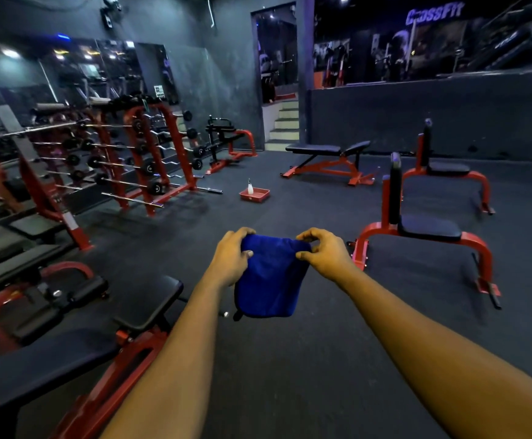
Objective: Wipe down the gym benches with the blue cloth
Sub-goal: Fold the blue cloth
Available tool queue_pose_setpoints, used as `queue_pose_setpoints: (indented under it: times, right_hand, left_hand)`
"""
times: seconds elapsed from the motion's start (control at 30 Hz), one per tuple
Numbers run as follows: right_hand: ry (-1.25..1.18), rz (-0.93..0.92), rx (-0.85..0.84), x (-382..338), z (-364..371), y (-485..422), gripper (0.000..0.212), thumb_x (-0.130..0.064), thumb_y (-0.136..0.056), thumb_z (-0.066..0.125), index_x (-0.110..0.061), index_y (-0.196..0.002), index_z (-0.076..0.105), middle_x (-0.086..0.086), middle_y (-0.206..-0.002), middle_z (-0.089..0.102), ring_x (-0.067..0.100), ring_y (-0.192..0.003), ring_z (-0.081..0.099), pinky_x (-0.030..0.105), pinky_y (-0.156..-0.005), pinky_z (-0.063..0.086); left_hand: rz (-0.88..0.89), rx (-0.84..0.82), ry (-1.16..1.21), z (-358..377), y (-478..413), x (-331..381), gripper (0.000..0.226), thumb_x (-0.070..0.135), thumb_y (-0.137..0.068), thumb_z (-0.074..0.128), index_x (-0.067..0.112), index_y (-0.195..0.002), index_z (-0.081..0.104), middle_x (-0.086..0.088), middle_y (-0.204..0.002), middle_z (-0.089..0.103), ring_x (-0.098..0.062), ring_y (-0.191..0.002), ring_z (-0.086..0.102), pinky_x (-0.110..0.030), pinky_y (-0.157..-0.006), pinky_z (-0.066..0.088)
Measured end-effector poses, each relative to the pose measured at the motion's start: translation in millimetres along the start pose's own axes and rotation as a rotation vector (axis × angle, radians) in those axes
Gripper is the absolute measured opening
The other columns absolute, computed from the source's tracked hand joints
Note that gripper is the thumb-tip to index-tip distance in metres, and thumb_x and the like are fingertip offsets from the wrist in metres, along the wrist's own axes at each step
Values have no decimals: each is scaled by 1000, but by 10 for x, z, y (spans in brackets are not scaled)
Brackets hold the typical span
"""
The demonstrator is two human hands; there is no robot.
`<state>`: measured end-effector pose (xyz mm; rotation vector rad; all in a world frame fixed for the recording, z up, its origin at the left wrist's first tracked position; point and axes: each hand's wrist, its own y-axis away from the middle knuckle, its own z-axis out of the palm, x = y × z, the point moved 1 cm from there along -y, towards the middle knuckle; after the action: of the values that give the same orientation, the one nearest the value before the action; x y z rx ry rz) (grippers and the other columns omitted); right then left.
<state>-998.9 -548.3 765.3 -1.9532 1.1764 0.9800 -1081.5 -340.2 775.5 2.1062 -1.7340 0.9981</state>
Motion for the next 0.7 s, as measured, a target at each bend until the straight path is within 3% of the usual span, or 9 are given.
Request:
queue_pose_setpoints:
  times: [0.2, 0.37, 0.57, 0.7]
  right_hand:
    - [-11, -10, -11, 366, -76, -1243, 28, -9, -84, 77, -19, -109, 68, 2, -112, 67, 14, -93, 64, 19, -73, 52]
    - [-45, -19, -110, 603, -349, -2342, 37, -1, -84, 73, -16, -117, 69, 3, -119, 67, 14, -102, 64, 19, -77, 53]
    - [28, -53, -152, 704, -543, -3626, 38, 5, -87, 66, -15, -120, 67, 5, -124, 65, 18, -113, 61, 28, -89, 52]
    - [68, -71, -131, 761, -436, -4313, 35, 8, -91, 59, -12, -118, 67, 6, -120, 65, 12, -101, 58, 23, -82, 49]
  left_hand:
    - [-20, 35, 15, 399, -1135, -150, 45, 1, -93, 56, 20, -133, 50, -6, -131, 50, -12, -111, 46, -21, -95, 35]
    - [-61, 101, -5, 668, -2165, -91, 39, -1, -91, 60, 14, -127, 55, -3, -130, 53, -13, -116, 50, -21, -96, 37]
    - [-145, 169, -7, 827, -3256, -73, 33, -1, -90, 63, 12, -120, 59, -5, -124, 59, -14, -107, 54, -25, -92, 43]
    - [-180, 196, -7, 929, -3855, -242, 24, -1, -91, 61, 13, -110, 59, -5, -115, 61, -15, -99, 57, -26, -81, 45]
